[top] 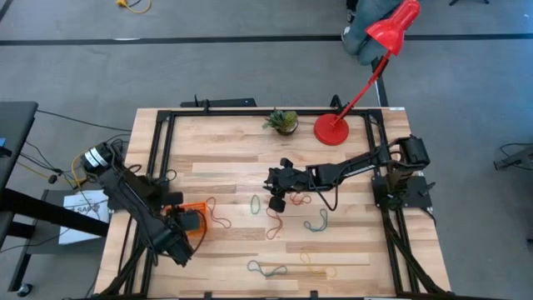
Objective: Pick and place rubber bands into bin
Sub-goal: Put the yellow rubber band into the orange basket, then put the red rubber band into the orange basket
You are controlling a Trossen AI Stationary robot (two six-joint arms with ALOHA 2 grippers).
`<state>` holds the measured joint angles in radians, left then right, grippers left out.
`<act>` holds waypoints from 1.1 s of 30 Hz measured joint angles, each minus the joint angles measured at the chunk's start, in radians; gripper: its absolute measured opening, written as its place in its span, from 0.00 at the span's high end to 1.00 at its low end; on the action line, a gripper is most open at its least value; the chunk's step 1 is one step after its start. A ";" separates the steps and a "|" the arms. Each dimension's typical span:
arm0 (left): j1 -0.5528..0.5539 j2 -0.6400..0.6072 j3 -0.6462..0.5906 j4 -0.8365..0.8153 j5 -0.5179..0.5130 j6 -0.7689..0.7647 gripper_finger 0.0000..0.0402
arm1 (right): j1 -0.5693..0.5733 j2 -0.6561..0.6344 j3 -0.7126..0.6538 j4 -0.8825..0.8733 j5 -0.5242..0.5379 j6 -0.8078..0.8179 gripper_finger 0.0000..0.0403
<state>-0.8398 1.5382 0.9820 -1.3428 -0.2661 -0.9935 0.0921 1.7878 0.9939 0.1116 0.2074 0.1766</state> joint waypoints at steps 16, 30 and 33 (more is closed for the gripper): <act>0.002 -0.058 0.133 -0.034 -0.483 0.172 0.73 | 0.040 -0.008 0.050 -0.223 0.001 0.004 0.80; 0.134 -0.554 0.067 0.088 -0.850 0.200 0.73 | 0.092 0.001 0.146 -0.913 -0.078 0.295 0.80; 0.185 -0.604 0.008 0.242 -0.818 0.270 0.73 | 0.091 0.002 0.126 -0.876 -0.079 0.297 0.80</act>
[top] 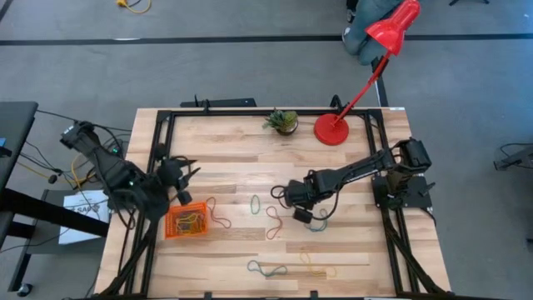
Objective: Pick and place rubber bands into bin
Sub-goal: Put the red rubber band into the orange basket
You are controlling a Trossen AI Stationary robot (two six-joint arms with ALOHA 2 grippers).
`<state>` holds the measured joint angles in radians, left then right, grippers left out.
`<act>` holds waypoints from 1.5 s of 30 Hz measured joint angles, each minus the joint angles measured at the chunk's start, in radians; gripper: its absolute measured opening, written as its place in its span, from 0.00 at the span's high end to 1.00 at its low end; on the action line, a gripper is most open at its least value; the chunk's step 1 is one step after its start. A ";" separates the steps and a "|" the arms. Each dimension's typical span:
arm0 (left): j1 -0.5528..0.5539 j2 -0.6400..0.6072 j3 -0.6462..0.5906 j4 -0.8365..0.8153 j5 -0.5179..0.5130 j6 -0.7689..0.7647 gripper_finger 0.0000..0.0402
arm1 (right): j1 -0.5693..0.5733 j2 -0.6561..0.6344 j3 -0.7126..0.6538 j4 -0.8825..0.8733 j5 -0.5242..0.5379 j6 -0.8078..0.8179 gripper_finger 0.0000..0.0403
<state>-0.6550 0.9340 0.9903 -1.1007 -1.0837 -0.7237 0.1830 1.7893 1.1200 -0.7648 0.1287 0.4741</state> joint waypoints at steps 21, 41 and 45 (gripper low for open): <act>0.440 0.082 -0.275 0.759 0.682 0.414 0.73 | -0.069 -0.001 -0.109 0.226 -0.078 0.031 0.80; 0.504 0.443 -0.274 1.072 0.849 0.410 0.73 | -0.022 0.019 -0.134 0.291 -0.082 0.049 0.80; 0.504 0.482 -0.274 1.160 0.866 0.410 0.73 | -0.011 0.021 -0.133 0.308 -0.083 0.060 0.80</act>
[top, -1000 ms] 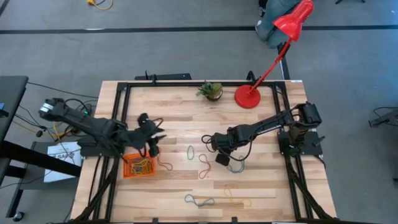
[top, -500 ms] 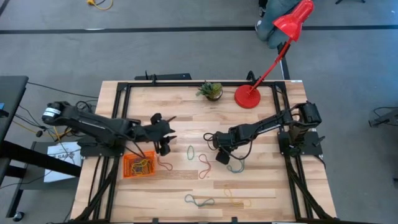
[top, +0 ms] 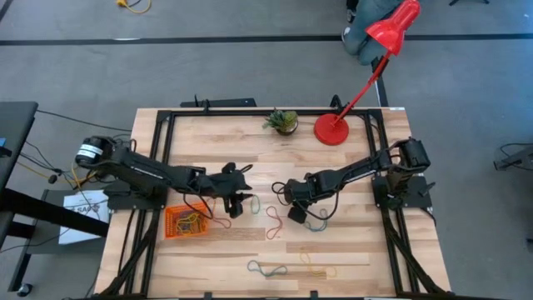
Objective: Pick and place rubber bands into bin
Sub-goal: Put the red rubber band into the orange basket
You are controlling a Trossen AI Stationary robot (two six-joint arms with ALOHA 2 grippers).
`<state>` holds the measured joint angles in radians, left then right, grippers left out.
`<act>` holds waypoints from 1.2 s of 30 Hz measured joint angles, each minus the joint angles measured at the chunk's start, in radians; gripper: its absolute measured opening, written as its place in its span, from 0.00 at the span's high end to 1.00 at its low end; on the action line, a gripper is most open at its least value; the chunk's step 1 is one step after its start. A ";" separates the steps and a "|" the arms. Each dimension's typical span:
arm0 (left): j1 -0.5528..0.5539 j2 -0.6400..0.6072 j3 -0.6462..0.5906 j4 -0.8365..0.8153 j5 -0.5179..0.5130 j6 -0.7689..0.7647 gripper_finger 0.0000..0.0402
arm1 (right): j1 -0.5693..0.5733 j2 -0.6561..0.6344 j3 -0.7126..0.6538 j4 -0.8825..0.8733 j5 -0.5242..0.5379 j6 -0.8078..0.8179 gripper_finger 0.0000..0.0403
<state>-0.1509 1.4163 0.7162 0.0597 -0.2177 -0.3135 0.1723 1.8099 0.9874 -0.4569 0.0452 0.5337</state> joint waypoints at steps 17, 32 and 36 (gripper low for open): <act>-0.036 0.028 0.000 0.027 -0.031 -0.005 0.73 | 0.004 0.011 0.001 0.015 0.045 0.027 0.93; -0.060 0.027 0.000 0.095 0.002 0.202 0.73 | 0.103 -0.023 0.042 0.445 0.342 -0.095 1.00; -0.079 0.027 0.000 0.146 0.053 0.373 0.73 | 0.098 -0.024 0.044 0.598 0.307 -0.178 0.99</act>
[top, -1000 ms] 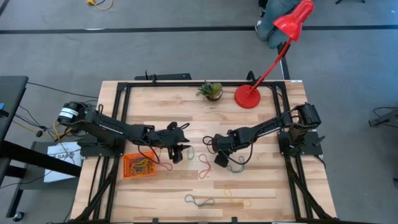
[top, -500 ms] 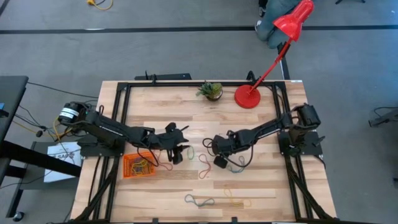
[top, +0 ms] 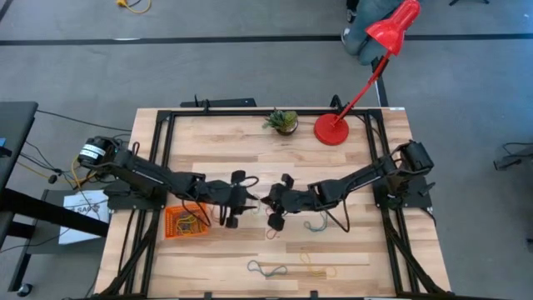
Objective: Pick and place rubber bands into bin
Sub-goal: Put the red rubber band into the orange basket
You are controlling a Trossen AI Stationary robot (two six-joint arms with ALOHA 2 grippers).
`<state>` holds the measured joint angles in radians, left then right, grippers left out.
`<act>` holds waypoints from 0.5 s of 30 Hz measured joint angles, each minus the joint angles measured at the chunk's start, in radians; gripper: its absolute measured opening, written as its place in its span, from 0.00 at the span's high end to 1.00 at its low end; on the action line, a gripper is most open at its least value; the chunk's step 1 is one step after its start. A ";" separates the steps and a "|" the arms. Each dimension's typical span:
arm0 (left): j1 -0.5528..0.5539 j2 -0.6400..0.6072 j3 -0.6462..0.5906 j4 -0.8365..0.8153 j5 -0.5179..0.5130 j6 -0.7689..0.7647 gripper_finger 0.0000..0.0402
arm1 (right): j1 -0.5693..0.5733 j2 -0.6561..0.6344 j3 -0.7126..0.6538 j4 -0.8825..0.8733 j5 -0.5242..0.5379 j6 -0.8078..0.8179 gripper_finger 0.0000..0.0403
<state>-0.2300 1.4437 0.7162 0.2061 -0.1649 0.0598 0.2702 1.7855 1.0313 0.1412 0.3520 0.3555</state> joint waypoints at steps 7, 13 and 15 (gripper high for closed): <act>-0.016 0.000 0.000 0.033 -0.026 0.060 0.73 | -0.006 0.001 0.000 0.025 -0.086 -0.014 1.00; -0.015 -0.001 0.000 0.029 -0.041 0.061 0.73 | -0.002 0.004 0.000 0.081 -0.144 -0.041 1.00; -0.016 -0.003 0.000 0.029 -0.027 0.061 0.73 | -0.002 0.005 -0.002 0.105 -0.157 -0.064 1.00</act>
<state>-0.2462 1.4410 0.7162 0.2352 -0.1914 0.1204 0.2680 1.7905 1.0291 0.2461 0.1949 0.2914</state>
